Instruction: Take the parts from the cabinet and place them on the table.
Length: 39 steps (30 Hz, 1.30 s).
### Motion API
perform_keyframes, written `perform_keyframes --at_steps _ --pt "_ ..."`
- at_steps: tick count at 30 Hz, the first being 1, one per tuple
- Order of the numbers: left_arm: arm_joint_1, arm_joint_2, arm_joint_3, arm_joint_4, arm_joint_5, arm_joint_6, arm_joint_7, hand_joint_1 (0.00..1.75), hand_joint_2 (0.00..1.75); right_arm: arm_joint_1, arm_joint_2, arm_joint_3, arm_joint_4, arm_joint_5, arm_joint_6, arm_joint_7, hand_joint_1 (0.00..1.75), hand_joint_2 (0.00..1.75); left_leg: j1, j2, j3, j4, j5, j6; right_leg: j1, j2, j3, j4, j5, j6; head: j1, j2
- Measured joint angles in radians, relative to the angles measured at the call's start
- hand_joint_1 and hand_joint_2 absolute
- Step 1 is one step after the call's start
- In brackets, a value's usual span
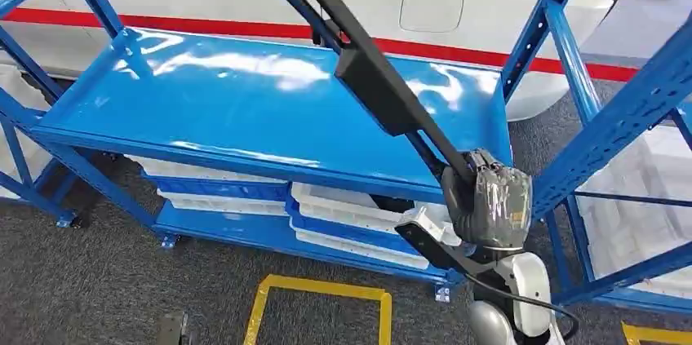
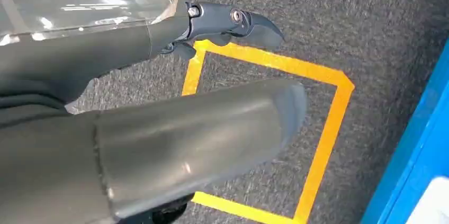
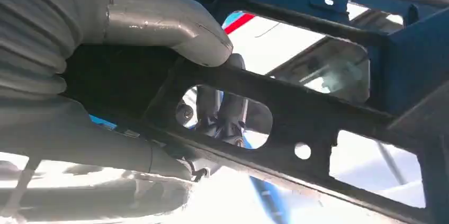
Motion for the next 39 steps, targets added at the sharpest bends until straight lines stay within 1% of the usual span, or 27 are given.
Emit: perform_keyframes --at_steps 1,2,3,6,7,8,10,12,13,14,16,18,19,20,21,23,24,26,27,29,32,33,34,35,37,38,39 --pt "0.0 0.0 0.0 0.0 0.0 -0.001 0.0 0.0 0.0 0.009 -0.001 -0.003 -0.006 -0.001 -0.003 0.0 1.71 1.75 0.002 0.0 -0.001 -0.001 0.006 -0.004 0.001 0.001 -0.002 0.004 0.001 -0.002 -0.002 0.0" --pt "0.001 0.0 0.0 -0.001 0.0 -0.001 0.0 0.0 0.0 0.015 -0.003 -0.007 -0.011 -0.002 -0.004 0.0 1.71 1.75 0.001 -0.001 -0.002 -0.002 0.012 -0.009 0.0 0.001 -0.004 0.003 0.008 -0.013 -0.002 0.0" --pt "0.001 0.0 0.0 -0.001 0.0 -0.001 0.0 0.0 0.0 0.018 -0.003 -0.01 -0.014 -0.002 -0.005 0.0 1.71 1.75 0.006 -0.004 -0.008 0.006 -0.001 -0.016 -0.016 -0.001 -0.011 -0.001 0.019 -0.028 -0.001 0.0" --pt "0.0 0.001 0.0 -0.001 0.005 -0.001 -0.002 0.0 0.0 0.032 -0.003 -0.012 -0.03 -0.017 -0.009 -0.005 1.71 1.75 0.015 -0.005 -0.06 0.169 -0.17 -0.038 -0.012 -0.003 -0.035 0.0 0.047 -0.045 -0.007 0.0" --pt "0.001 0.002 0.0 -0.002 0.008 -0.002 -0.003 0.0 0.0 0.038 -0.003 -0.015 -0.035 -0.032 -0.012 -0.009 1.71 1.75 0.018 -0.005 -0.078 0.241 -0.209 -0.042 -0.011 -0.003 -0.048 0.0 0.057 -0.044 -0.006 0.0" --pt "0.002 0.002 0.001 -0.002 0.011 -0.003 -0.006 0.0 0.0 0.045 -0.002 -0.019 -0.04 -0.048 -0.013 -0.015 1.71 1.75 0.02 -0.005 -0.085 0.293 -0.219 -0.046 -0.011 -0.003 -0.063 0.002 0.067 -0.042 -0.007 0.0" --pt "0.003 0.004 0.005 -0.002 0.018 -0.007 -0.015 0.0 0.0 0.058 -0.002 -0.027 -0.048 -0.08 -0.017 -0.029 1.71 1.75 0.025 -0.005 -0.039 0.271 -0.167 -0.044 -0.012 -0.003 -0.089 0.003 0.086 -0.037 -0.007 0.0" --pt "0.003 0.006 0.012 -0.002 0.019 -0.01 -0.025 0.0 0.0 0.07 -0.002 -0.037 -0.056 -0.105 -0.026 -0.042 1.71 1.75 0.026 -0.005 0.08 0.114 -0.109 -0.037 -0.012 -0.003 -0.105 0.004 0.102 -0.029 -0.007 0.0" --pt "0.003 0.007 0.016 -0.002 0.021 -0.012 -0.03 0.0 0.0 0.073 -0.002 -0.04 -0.061 -0.114 -0.029 -0.048 1.71 1.75 0.026 -0.007 0.144 0.028 -0.12 -0.032 -0.012 -0.003 -0.107 0.004 0.107 -0.022 -0.007 0.0" --pt "0.002 0.008 0.019 -0.003 0.025 -0.018 -0.037 0.0 0.0 0.077 -0.002 -0.045 -0.066 -0.128 -0.035 -0.055 1.71 1.75 0.02 -0.01 0.177 -0.037 -0.138 -0.028 -0.004 -0.003 -0.112 0.005 0.116 -0.013 -0.006 0.0" --pt "0.005 0.009 0.026 -0.003 0.029 -0.021 -0.043 0.0 0.0 0.082 -0.002 -0.047 -0.072 -0.145 -0.045 -0.064 1.71 1.75 0.011 -0.01 0.166 -0.034 -0.134 -0.018 -0.008 -0.006 -0.117 0.002 0.132 0.001 -0.005 0.0" --pt "0.01 0.01 0.031 -0.003 0.032 -0.021 -0.049 0.0 0.0 0.094 -0.001 -0.052 -0.077 -0.158 -0.047 -0.071 1.71 1.75 0.013 -0.004 0.147 -0.043 -0.11 0.01 -0.011 -0.006 -0.124 0.003 0.139 0.017 -0.004 0.0" --pt "0.01 0.01 0.035 -0.003 0.035 -0.021 -0.053 0.0 0.0 0.1 0.0 -0.056 -0.078 -0.164 -0.048 -0.075 1.71 1.75 0.011 0.0 0.137 -0.043 -0.101 0.018 -0.014 -0.003 -0.141 0.026 0.107 0.01 -0.005 0.0" --pt "0.01 0.011 0.04 -0.003 0.038 -0.021 -0.056 0.0 0.0 0.101 -0.001 -0.058 -0.079 -0.167 -0.048 -0.077 1.71 1.75 0.009 0.001 0.12 -0.042 -0.087 0.032 -0.012 -0.003 -0.165 0.078 0.049 -0.004 0.001 0.0" --pt "0.011 0.012 0.043 -0.003 0.038 -0.024 -0.059 0.0 0.0 0.102 -0.001 -0.06 -0.079 -0.171 -0.049 -0.079 1.71 1.75 0.006 0.002 0.104 -0.042 -0.075 0.035 -0.012 -0.003 -0.187 0.153 -0.008 -0.013 0.001 0.0" --pt "0.014 0.012 0.046 -0.003 0.038 -0.024 -0.065 0.0 0.0 0.106 0.0 -0.06 -0.079 -0.184 -0.052 -0.087 1.71 1.75 -0.001 0.005 0.073 -0.04 -0.05 0.039 -0.011 -0.002 -0.215 0.3 -0.07 -0.009 0.0 0.0" --pt "0.016 0.012 0.05 -0.003 0.038 -0.024 -0.071 0.0 0.0 0.108 0.0 -0.06 -0.079 -0.193 -0.053 -0.091 1.71 1.75 -0.003 0.006 0.055 -0.037 -0.038 0.039 -0.011 -0.002 -0.208 0.329 -0.061 0.001 0.0 0.0" --pt "0.018 0.013 0.055 -0.003 0.038 -0.024 -0.075 0.0 0.0 0.112 0.001 -0.061 -0.079 -0.2 -0.056 -0.095 1.71 1.75 -0.004 0.006 0.023 -0.027 -0.02 0.036 -0.009 -0.002 -0.132 0.255 -0.002 0.024 0.001 0.0" --pt "0.019 0.013 0.057 -0.003 0.038 -0.025 -0.077 0.0 0.0 0.111 0.002 -0.061 -0.079 -0.203 -0.057 -0.098 1.71 1.75 -0.004 0.006 0.006 -0.02 -0.012 0.034 -0.007 -0.002 -0.063 0.161 0.021 0.025 0.0 0.0" --pt "0.02 0.013 0.059 -0.003 0.038 -0.027 -0.082 0.0 0.0 0.11 0.003 -0.061 -0.084 -0.209 -0.057 -0.103 1.71 1.75 -0.009 0.004 -0.013 -0.006 0.004 0.024 0.004 -0.003 0.066 -0.03 -0.022 -0.002 0.001 0.0" --pt "0.024 0.014 0.06 -0.003 0.038 -0.03 -0.088 0.0 0.0 0.112 0.003 -0.061 -0.09 -0.214 -0.062 -0.108 1.71 1.75 -0.004 0.006 -0.016 -0.011 0.03 0.006 0.01 -0.002 0.043 -0.028 -0.014 -0.017 -0.001 0.0" --pt "0.027 0.016 0.061 -0.002 0.038 -0.03 -0.091 0.0 0.0 0.113 0.005 -0.061 -0.09 -0.217 -0.062 -0.108 1.71 1.75 -0.007 0.004 -0.021 -0.011 0.036 0.0 -0.004 -0.002 0.035 -0.034 0.001 -0.029 -0.002 0.0" --pt "0.028 0.018 0.064 -0.002 0.037 -0.031 -0.092 0.0 0.0 0.111 0.008 -0.061 -0.091 -0.218 -0.062 -0.109 1.71 1.75 0.0 -0.003 -0.03 0.005 0.002 -0.009 -0.008 -0.006 0.027 -0.033 0.011 -0.033 -0.001 0.0" --pt "0.03 0.018 0.067 -0.002 0.038 -0.031 -0.092 0.0 0.0 0.112 0.009 -0.061 -0.092 -0.218 -0.064 -0.109 1.71 1.75 0.005 -0.004 -0.041 0.044 -0.066 -0.019 -0.008 -0.006 0.014 -0.033 0.022 -0.047 -0.005 0.0" --pt "0.032 0.018 0.069 -0.002 0.038 -0.031 -0.096 0.0 0.0 0.115 0.012 -0.061 -0.093 -0.218 -0.067 -0.11 1.71 1.75 0.016 -0.005 -0.071 0.188 -0.188 -0.037 -0.008 -0.007 -0.011 -0.032 0.047 -0.048 -0.006 0.0" --pt "0.033 0.019 0.069 -0.002 0.037 -0.031 -0.098 0.0 0.0 0.116 0.012 -0.061 -0.093 -0.218 -0.07 -0.111 1.71 1.75 0.021 -0.005 -0.082 0.251 -0.211 -0.043 -0.008 -0.008 -0.02 -0.03 0.058 -0.046 -0.007 0.0" --pt "0.033 0.019 0.069 -0.002 0.037 -0.032 -0.1 0.0 0.0 0.117 0.012 -0.061 -0.093 -0.218 -0.071 -0.112 1.71 1.75 0.027 -0.005 -0.081 0.296 -0.201 -0.049 -0.009 -0.01 -0.037 -0.027 0.071 -0.042 -0.007 0.0"
